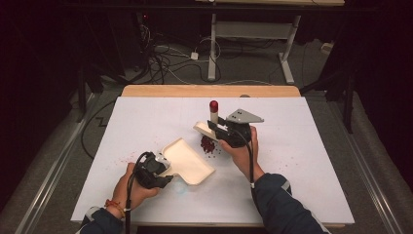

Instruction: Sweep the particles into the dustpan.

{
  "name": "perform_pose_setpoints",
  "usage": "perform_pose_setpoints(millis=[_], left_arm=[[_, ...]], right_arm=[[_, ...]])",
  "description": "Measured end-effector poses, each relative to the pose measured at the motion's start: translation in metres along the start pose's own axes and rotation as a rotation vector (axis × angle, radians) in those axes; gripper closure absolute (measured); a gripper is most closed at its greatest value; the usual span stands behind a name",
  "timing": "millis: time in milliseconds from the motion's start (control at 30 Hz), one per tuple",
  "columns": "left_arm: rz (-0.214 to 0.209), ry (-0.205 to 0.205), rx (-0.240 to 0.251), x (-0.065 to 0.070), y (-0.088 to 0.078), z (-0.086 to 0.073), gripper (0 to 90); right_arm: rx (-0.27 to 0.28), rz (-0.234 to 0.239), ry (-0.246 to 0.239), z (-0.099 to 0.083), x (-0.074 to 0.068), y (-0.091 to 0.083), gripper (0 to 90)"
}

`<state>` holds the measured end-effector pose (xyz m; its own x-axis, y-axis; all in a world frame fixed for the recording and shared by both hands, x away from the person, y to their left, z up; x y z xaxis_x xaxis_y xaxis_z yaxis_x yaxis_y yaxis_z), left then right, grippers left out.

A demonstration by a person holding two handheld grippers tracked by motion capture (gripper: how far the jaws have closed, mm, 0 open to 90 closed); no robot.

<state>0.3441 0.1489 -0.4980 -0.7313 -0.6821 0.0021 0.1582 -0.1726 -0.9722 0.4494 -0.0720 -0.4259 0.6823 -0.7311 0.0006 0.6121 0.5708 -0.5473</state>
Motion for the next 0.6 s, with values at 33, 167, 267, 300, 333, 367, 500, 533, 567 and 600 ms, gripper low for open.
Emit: perform_pose_setpoints(millis=[33,167,267,300,333,367,500,533,567,600], left_arm=[[-0.003,-0.004,0.000,0.001,0.000,0.001,63.8],[0.000,-0.006,0.006,0.001,0.000,0.003,63.8],[0.002,-0.008,0.002,0.002,0.002,0.007,63.7],[0.005,-0.005,0.001,0.002,0.003,0.010,63.7],[0.005,-0.005,0.001,0.002,0.003,0.010,63.7],[0.004,-0.006,-0.002,0.003,0.003,0.012,63.7],[0.009,-0.008,-0.006,0.005,0.004,0.014,63.7],[0.008,-0.011,-0.006,0.006,0.005,0.015,63.7],[0.009,-0.013,-0.007,0.006,0.005,0.015,63.7],[0.008,-0.013,-0.007,0.006,0.005,0.015,63.7]], right_arm=[[0.003,-0.011,0.006,0.000,0.000,-0.001,68.1],[0.005,0.002,0.019,-0.001,-0.001,-0.002,67.9],[0.009,0.025,0.027,-0.001,-0.002,-0.002,67.8],[0.011,0.024,0.029,-0.001,-0.005,-0.002,67.8],[0.012,0.027,0.033,-0.001,-0.006,-0.002,67.8],[0.012,0.034,0.037,-0.001,-0.008,-0.003,68.0],[0.005,0.033,0.052,-0.002,-0.017,-0.007,68.4],[0.002,0.036,0.057,-0.002,-0.019,-0.008,68.5],[-0.001,0.029,0.058,-0.003,-0.022,-0.009,68.4],[-0.005,0.023,0.056,-0.003,-0.025,-0.010,68.6]])
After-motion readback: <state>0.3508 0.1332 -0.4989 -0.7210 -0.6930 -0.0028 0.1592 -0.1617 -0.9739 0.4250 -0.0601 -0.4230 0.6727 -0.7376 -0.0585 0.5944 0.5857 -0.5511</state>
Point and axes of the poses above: each handheld gripper's, and its own axes: y roughly forward along the jaws, z roughly out of its top, x roughly to its right, the point moved 5 cm from there along y, roughly forward along the jaws, and after that the axes turned 13 degrees about -x, right-handed, at the moved point
